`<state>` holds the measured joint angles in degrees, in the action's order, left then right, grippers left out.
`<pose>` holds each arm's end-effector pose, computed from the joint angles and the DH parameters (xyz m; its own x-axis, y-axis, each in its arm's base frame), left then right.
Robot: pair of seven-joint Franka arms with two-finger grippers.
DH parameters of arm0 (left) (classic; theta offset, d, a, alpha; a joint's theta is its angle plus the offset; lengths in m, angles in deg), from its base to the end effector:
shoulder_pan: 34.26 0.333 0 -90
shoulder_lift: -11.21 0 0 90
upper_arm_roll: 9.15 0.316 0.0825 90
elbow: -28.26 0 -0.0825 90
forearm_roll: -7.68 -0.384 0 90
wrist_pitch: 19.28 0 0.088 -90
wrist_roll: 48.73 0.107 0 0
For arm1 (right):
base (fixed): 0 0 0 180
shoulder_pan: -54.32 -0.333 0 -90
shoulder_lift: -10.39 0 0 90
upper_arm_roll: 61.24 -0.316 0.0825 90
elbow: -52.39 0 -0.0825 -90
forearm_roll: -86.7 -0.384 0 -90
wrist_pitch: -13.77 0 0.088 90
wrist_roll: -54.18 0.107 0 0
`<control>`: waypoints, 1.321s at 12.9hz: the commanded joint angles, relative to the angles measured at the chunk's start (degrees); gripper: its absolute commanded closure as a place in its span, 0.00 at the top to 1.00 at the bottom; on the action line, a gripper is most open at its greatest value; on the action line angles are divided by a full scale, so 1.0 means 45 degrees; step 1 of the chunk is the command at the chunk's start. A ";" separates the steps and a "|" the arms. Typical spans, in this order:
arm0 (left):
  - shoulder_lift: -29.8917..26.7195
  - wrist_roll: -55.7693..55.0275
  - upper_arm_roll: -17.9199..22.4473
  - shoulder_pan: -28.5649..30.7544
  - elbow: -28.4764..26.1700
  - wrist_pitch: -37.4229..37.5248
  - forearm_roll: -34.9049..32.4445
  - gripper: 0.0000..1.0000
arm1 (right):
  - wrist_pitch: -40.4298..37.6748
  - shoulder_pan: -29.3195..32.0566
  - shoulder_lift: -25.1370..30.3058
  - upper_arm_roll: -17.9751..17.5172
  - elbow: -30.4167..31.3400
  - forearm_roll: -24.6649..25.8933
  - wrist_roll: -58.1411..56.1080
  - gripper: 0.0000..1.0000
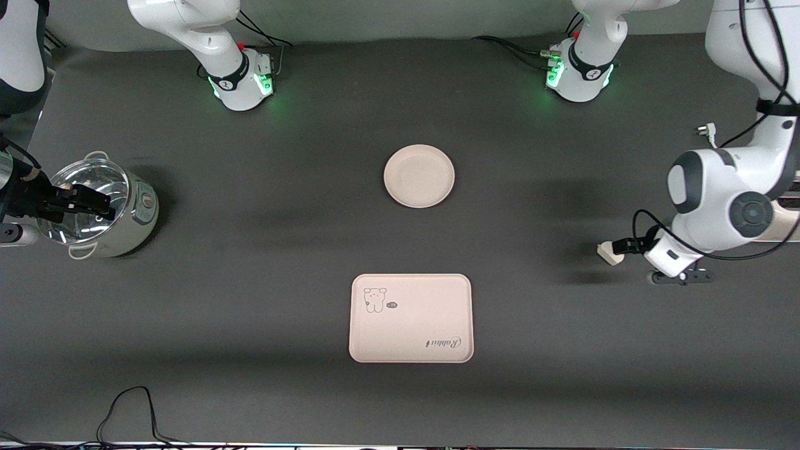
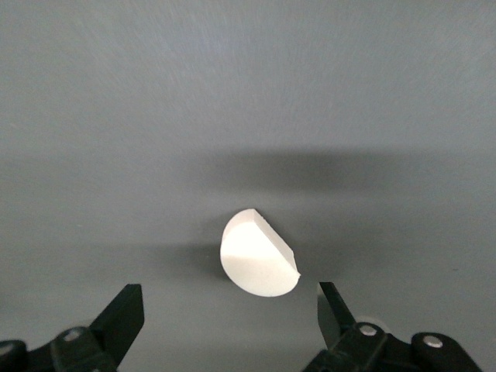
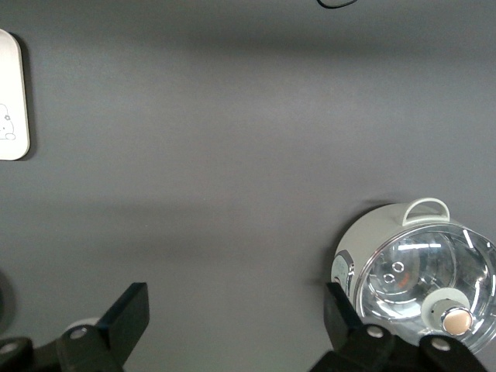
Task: Place bun in plate and plate on tray
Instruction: 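Reach the left gripper down to the white bun and grasp it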
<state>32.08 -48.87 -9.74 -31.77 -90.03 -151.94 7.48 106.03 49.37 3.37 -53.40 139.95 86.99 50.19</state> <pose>0.5782 0.0193 0.2461 0.9930 0.0333 -0.1132 0.0336 -0.9994 0.0011 0.5926 -0.0257 0.5783 0.9990 0.0198 -0.0408 0.0206 -0.9996 0.0189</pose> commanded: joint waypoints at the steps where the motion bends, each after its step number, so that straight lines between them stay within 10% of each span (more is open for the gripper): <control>1: 0.0087 -0.0515 0.0074 -0.0145 -0.0393 -0.0460 0.0064 1.00 | 0.0085 0.0104 0.0193 -0.0102 0.0170 -0.0086 0.0223 1.00; 7: 0.0888 -0.1024 0.0016 -0.0223 -0.0627 -0.1395 0.0142 0.98 | 0.0085 0.0104 0.0193 -0.0102 0.0170 -0.0086 0.0223 1.00; 8: 0.0928 -0.1025 0.0035 -0.0204 -0.0627 -0.1417 0.0181 0.92 | 0.0085 0.0104 0.0193 -0.0102 0.0189 -0.0086 0.0204 1.00; 12: 0.0890 -0.1025 0.0016 -0.0262 -0.0607 -0.1222 0.0201 0.03 | 0.0085 0.0103 0.0193 -0.0102 0.0189 -0.0086 0.0204 1.00; 17: 0.0365 -0.0986 -0.0023 -0.0827 -0.0569 -0.0795 0.0201 0.00 | 0.0105 0.0104 0.0193 -0.0102 0.0228 -0.0086 0.0204 1.00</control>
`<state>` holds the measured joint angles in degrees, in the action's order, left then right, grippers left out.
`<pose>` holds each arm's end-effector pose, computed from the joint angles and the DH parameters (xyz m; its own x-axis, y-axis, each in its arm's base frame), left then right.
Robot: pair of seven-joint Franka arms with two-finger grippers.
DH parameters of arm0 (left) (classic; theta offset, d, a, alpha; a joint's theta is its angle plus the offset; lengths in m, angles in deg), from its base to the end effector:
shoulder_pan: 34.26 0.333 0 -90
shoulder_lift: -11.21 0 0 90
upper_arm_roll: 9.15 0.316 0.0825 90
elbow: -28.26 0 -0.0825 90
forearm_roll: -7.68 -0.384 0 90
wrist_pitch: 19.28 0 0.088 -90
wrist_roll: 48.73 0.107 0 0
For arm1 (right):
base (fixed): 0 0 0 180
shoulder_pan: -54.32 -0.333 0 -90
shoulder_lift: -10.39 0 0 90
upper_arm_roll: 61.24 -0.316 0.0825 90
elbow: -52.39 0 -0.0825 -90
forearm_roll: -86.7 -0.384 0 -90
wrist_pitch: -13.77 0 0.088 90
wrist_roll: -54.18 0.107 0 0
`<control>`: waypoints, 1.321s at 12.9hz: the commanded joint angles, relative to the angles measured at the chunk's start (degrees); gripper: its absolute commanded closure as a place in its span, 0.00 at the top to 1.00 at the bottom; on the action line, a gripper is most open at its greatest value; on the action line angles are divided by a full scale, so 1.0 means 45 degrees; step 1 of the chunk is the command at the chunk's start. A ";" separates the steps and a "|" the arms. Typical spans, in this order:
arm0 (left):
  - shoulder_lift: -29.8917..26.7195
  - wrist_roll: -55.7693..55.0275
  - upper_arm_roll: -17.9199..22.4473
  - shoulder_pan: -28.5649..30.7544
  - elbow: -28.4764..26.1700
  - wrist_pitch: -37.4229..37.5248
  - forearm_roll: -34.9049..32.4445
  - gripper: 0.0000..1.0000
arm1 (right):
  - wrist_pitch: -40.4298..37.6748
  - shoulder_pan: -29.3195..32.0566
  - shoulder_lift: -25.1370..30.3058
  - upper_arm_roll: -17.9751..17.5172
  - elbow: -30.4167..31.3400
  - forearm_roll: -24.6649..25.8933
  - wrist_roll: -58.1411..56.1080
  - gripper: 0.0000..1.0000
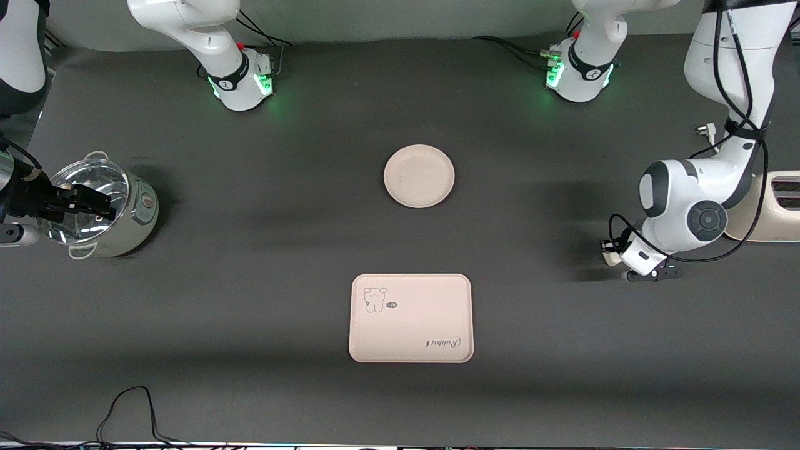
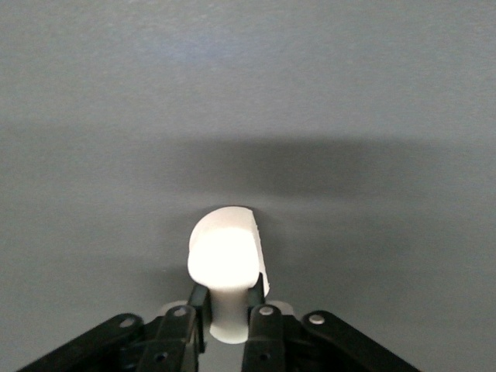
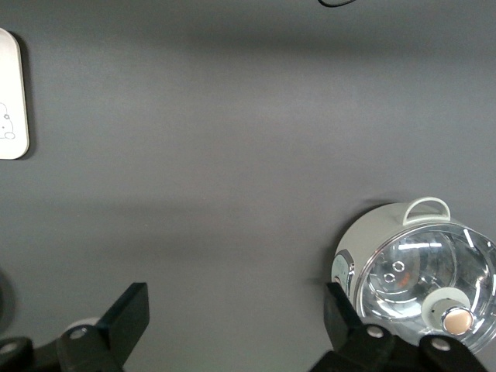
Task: Place bun in plate and plate on tray
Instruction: 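Carry the bun with the left gripper and lower it onto the plate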
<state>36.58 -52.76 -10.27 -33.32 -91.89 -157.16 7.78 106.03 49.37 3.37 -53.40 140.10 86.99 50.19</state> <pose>0.5683 -0.0019 0.1956 0.9887 0.0692 -0.1332 0.0698 -0.9976 0.0000 0.5925 -0.0258 0.5771 0.9989 0.0197 -0.0434 0.0206 -0.9996 0.0187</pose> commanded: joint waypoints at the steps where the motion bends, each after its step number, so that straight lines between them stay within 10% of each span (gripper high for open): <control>1: -0.1023 -0.0140 0.0073 -0.0560 -0.0096 0.0985 0.0134 0.00 | 0.0105 0.0104 0.0194 -0.0101 0.0214 -0.0086 0.0223 1.00; 9: -0.4660 -0.7549 -0.1819 -0.5397 0.0059 0.3707 0.1596 0.00 | 0.0105 0.0084 0.0194 -0.0101 0.0215 -0.0086 0.0223 1.00; 17: -0.1324 -1.2483 -0.2095 -0.9994 0.0392 -0.0022 0.1327 0.00 | 0.0105 0.0104 0.0194 -0.0101 0.0215 -0.0086 0.0203 1.00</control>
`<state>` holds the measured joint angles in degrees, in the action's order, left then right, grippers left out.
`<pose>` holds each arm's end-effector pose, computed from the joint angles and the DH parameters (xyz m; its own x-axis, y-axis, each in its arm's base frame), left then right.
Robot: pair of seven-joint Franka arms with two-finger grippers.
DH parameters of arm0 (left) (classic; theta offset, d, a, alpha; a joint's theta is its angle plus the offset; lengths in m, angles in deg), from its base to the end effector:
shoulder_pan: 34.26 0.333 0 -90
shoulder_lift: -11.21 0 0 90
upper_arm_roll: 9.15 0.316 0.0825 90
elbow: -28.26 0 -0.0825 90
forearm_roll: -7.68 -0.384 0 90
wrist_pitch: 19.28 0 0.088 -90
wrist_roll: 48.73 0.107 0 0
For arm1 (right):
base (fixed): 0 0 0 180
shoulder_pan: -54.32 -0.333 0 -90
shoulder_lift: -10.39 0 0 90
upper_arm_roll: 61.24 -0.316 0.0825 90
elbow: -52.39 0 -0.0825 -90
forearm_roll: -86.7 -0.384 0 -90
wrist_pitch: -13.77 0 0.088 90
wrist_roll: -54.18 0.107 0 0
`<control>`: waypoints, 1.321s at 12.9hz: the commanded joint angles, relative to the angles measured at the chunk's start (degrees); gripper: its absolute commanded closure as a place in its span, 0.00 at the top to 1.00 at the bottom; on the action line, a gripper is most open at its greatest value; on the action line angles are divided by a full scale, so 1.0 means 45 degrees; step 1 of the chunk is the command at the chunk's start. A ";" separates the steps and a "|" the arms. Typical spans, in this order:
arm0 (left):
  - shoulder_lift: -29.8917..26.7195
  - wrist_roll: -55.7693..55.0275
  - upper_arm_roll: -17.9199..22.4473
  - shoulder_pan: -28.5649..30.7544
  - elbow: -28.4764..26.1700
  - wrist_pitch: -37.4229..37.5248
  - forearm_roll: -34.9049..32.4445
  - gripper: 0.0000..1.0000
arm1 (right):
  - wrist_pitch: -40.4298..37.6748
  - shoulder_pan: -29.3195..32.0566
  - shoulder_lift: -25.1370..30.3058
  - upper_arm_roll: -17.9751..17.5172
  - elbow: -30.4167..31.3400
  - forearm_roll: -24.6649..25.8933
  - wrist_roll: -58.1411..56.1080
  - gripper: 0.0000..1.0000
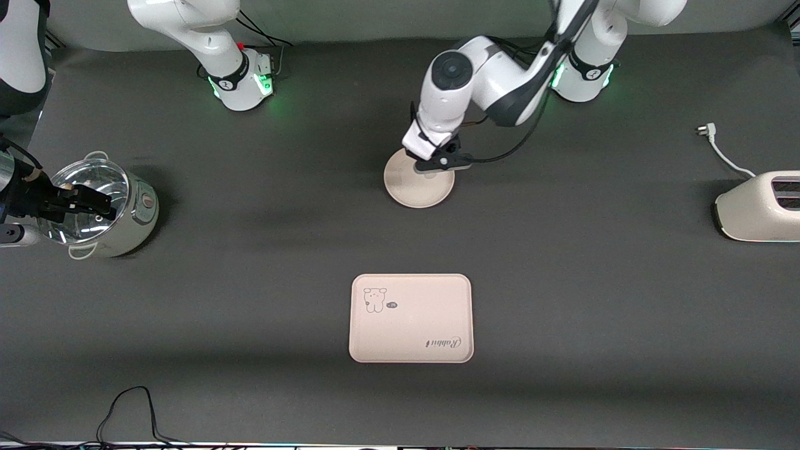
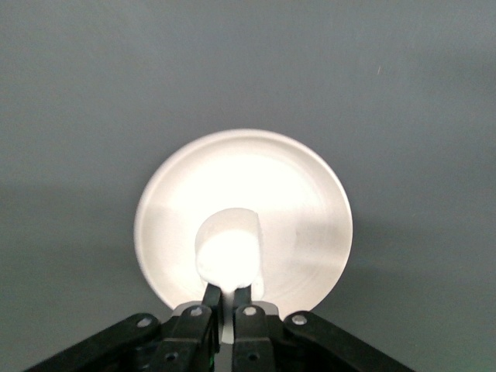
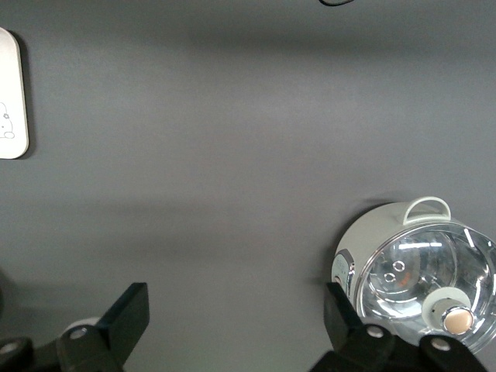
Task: Place bun in plate and plate on tray
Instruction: 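Carry the bun with the left gripper and lower it onto the plate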
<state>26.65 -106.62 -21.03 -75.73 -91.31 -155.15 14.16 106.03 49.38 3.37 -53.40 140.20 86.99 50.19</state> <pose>0.3491 -0.4673 0.3001 0.9810 0.1615 -0.1072 0.1706 -0.9819 0.0824 0.5924 -0.0259 0.5762 0.9988 0.0195 -0.0451 0.0204 -0.9996 0.0186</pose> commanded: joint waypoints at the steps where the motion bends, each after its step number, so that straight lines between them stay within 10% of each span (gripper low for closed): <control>1: 0.1156 -0.0533 0.0297 -0.0552 0.0341 -0.0547 -0.0442 0.00 | 0.0105 0.0102 0.0194 -0.0101 0.0194 -0.0086 0.0184 1.00; 2: 0.1410 -0.0553 0.0297 -0.0551 0.0496 -0.0548 -0.0581 0.00 | 0.0105 0.0102 0.0194 -0.0101 0.0194 -0.0086 0.0184 1.00; 3: 0.1799 -0.0630 0.0297 -0.0571 0.0846 -0.0548 -0.0582 0.25 | 0.0105 0.0102 0.0175 -0.0101 0.0213 -0.0086 0.0184 1.00; 4: 0.2171 -0.1115 0.0297 -0.0648 0.1120 -0.0567 -0.0640 0.95 | 0.0105 0.0102 0.0194 -0.0101 0.0213 -0.0086 0.0184 1.00; 11: 0.2294 -0.1569 0.0375 -0.0611 0.1221 -0.0277 -0.1871 1.00 | 0.0105 0.0102 0.0175 -0.0101 0.0213 -0.0086 0.0184 1.00; 17: -0.0750 0.3071 0.0825 0.1651 0.2371 0.3665 -0.2476 1.00 | 0.0027 -0.0054 0.0233 -0.0101 0.0214 -0.0086 0.0223 1.00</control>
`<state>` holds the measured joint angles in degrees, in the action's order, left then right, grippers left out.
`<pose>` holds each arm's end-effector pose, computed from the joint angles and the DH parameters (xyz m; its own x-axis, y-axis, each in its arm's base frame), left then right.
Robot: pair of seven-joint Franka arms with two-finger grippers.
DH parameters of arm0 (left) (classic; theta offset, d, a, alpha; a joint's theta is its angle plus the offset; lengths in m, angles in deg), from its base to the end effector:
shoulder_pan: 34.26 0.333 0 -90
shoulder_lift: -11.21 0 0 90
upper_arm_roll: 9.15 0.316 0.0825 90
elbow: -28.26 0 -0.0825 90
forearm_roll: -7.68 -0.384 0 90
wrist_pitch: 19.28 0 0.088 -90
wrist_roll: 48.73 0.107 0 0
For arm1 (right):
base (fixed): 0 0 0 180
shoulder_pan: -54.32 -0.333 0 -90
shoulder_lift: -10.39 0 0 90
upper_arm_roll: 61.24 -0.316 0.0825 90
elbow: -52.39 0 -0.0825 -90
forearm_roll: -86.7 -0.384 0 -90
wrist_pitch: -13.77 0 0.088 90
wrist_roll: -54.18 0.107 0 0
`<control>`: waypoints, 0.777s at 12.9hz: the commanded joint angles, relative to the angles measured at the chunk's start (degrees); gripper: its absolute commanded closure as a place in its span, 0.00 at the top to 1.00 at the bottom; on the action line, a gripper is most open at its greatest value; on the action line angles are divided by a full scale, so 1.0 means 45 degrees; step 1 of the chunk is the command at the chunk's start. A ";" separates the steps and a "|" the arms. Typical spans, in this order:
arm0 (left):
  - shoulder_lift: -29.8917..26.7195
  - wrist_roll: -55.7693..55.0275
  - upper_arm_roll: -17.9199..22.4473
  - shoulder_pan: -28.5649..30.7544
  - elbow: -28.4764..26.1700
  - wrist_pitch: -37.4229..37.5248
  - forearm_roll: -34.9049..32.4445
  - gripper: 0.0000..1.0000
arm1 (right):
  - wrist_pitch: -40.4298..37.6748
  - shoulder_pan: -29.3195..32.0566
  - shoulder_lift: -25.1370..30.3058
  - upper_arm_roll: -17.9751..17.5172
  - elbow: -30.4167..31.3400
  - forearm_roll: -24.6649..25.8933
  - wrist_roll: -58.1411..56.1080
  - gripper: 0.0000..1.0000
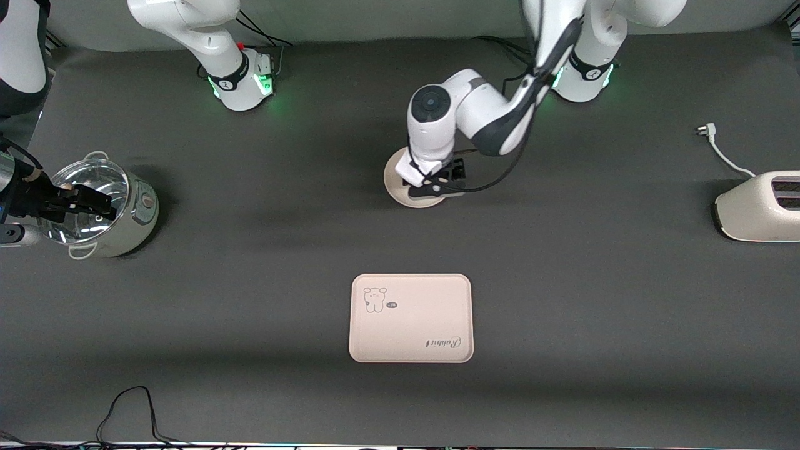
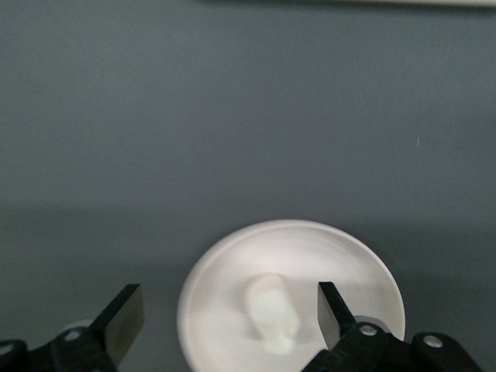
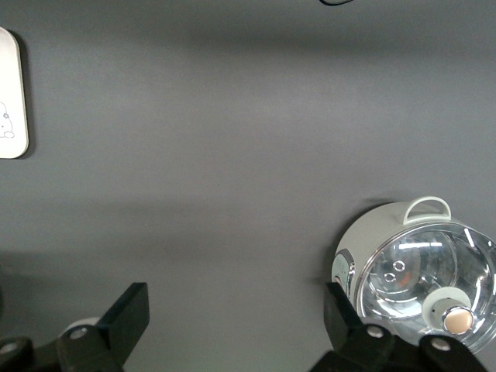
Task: Place bun in plate and plate on tray
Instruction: 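Open the left gripper and withdraw it from the plate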
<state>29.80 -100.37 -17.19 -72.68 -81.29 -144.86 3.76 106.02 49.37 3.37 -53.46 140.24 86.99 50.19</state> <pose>0.4284 -0.4414 0.3249 0.9983 0.0561 -0.0181 0.0553 -0.9977 -0.0379 0.5923 -0.0252 0.5759 0.9987 0.0207 -0.0460 0.0216 -0.9996 0.0184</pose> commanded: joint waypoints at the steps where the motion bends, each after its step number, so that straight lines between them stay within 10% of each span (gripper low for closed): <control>1: -0.2054 0.2522 -0.0029 0.1713 0.0242 0.1770 -0.0125 1.00 | -0.0029 -0.0206 0.0291 -0.0108 0.0223 -0.0085 0.0242 1.00; 10: -0.3506 0.7931 -0.0010 0.7944 0.3991 0.7317 0.0382 1.00 | 0.0164 -0.7150 0.0937 -0.0128 0.0985 -0.0144 0.8043 1.00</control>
<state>12.86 -69.44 -16.20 -41.49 -66.54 -115.30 4.28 105.86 24.22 6.50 -54.78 142.96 86.47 77.76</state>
